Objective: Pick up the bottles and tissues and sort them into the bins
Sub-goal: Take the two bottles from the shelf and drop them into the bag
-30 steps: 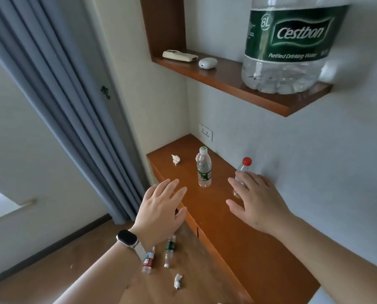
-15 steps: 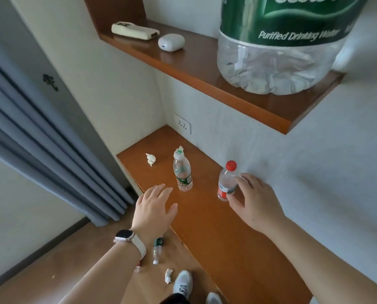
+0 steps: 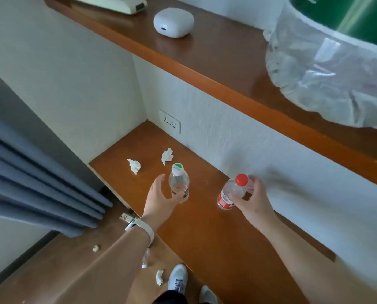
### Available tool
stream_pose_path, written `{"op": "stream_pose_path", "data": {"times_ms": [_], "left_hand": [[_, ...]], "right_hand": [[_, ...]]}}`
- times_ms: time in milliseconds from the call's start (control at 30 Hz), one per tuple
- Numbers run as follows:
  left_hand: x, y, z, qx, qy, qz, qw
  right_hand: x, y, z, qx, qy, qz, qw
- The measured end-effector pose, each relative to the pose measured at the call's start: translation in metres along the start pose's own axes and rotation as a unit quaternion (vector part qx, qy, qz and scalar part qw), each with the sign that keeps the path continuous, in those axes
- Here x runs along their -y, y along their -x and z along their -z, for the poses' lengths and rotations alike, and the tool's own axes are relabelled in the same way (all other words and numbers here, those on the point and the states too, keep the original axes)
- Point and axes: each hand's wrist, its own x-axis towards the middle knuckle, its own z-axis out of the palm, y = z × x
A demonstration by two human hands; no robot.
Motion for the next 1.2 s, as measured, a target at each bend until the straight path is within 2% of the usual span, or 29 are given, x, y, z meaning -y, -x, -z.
{"op": "stream_pose_path", "data": {"times_ms": [133, 567, 867, 1200], "left_hand": [[0.002, -0.025, -0.005, 0.047, 0.035, -0.012, 0.998], [0.003, -0.053, 0.002, 0.074, 0.074, -0.051, 0.993], [-0.02, -0.048, -0.025, 0.172, 0.083, -0.11, 0.975], [-0.061, 0.009, -0.085, 0.298, 0.079, -0.185, 0.933]], "right_hand": [[0.001, -0.008, -0.015, -0.008, -0.032, -0.018, 0.999], [0.001, -0.009, -0.046, -0.082, -0.034, -0.03, 0.996], [-0.006, 0.032, -0.022, -0.16, -0.083, -0.052, 0.982], [-0.04, 0.125, 0.031, -0.291, -0.117, -0.109, 0.943]]}}
